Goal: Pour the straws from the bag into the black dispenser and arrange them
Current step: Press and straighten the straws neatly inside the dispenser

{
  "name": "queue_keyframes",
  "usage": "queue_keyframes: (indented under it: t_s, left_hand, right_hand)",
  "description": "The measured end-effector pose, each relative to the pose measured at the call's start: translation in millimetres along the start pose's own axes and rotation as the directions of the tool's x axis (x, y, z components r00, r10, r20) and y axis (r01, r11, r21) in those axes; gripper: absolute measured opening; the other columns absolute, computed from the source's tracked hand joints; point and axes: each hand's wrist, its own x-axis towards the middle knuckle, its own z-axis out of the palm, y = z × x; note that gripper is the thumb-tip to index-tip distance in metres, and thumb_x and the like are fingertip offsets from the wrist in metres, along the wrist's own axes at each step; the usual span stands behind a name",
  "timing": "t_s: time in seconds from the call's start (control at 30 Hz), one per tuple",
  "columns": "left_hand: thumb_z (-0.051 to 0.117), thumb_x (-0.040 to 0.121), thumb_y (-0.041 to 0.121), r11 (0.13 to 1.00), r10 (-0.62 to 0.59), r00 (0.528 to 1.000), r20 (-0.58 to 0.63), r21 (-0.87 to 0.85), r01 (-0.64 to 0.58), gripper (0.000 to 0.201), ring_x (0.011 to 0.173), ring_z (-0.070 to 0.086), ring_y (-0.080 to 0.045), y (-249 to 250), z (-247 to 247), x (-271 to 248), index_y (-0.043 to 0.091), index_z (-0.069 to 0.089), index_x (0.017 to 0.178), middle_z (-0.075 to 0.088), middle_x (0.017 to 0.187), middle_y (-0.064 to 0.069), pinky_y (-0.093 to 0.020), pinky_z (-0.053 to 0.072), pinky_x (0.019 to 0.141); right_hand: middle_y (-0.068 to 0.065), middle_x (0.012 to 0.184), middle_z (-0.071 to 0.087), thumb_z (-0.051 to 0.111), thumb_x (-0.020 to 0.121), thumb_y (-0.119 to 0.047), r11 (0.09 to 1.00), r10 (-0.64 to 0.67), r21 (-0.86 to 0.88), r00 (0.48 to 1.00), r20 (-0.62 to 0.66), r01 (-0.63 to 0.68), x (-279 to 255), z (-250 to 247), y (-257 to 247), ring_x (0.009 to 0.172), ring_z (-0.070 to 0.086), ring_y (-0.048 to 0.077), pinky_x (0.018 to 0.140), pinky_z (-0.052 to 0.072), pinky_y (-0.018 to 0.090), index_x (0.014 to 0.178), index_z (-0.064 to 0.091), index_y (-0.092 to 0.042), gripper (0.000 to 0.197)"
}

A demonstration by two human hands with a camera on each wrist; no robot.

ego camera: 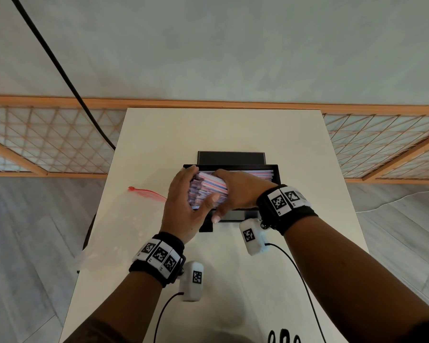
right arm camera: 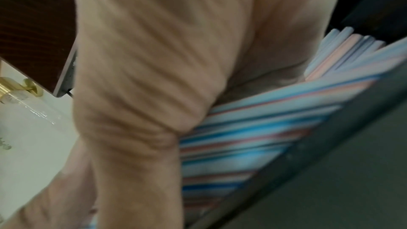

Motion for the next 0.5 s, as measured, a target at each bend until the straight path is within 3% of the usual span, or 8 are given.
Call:
queue_keyframes:
  t_s: [0.1, 0.23, 0.33, 0.5]
  left_hand:
    - [0.058, 0.082, 0.067, 0.999, -0.008, 1.0, -0.008, 0.046, 0.009, 0.08, 0.145, 0.037, -0.021, -4.3, 1.6, 0.3, 0.022, 0.039, 0.146, 0.04, 0.147, 0.013, -0.048, 0.044, 0.109]
    - [0.053, 0.08, 0.075, 0.998, -0.035, 0.999, 0.024, 0.053, 0.034, 0.084, 0.143, 0.04, -0.021, -7.2, 1.4, 2.4, 0.026, 0.037, 0.148, 0.04, 0.152, 0.006, -0.045, 0.048, 0.107]
    - [0.051, 0.079, 0.075, 0.994, -0.054, 0.998, 0.03, 0.095, 0.051, 0.086, 0.147, 0.034, -0.019, -2.6, -0.3, 3.5, 0.025, 0.039, 0.149, 0.038, 0.155, 0.004, -0.037, 0.043, 0.112]
    - [0.036, 0.075, 0.088, 0.983, -0.036, 0.995, 0.09, 0.185, 0.019, 0.095, 0.151, 0.023, -0.014, 0.0, -2.4, 6.2, 0.023, 0.047, 0.143, 0.039, 0.156, 0.004, -0.028, 0.028, 0.116]
  right_hand:
    - [-0.009, 0.112, 0.067, 0.096, 0.048, -0.053, 1.0, -0.017, 0.004, 1.0, -0.025, 0.017, 1.7, 0.4, 0.2, 0.102, 0.064, 0.013, 0.095, 0.053, 0.039, 0.13, 0.047, -0.03, 0.098]
    - [-0.01, 0.109, 0.068, 0.096, 0.051, -0.052, 1.0, -0.022, 0.015, 1.0, -0.019, 0.022, 1.3, 2.3, 2.5, 0.099, 0.064, 0.011, 0.095, 0.053, 0.04, 0.125, 0.05, -0.031, 0.09]
    - [-0.01, 0.108, 0.068, 0.096, 0.051, -0.052, 1.0, -0.026, -0.001, 0.999, -0.03, 0.026, 2.1, 2.3, 2.4, 0.098, 0.064, 0.01, 0.094, 0.054, 0.04, 0.124, 0.051, -0.03, 0.088]
    - [-0.009, 0.114, 0.065, 0.093, 0.048, -0.059, 0.995, -0.06, -0.079, 0.996, -0.062, 0.055, 4.6, 1.7, -1.6, 0.102, 0.062, 0.013, 0.094, 0.053, 0.04, 0.131, 0.048, -0.031, 0.098]
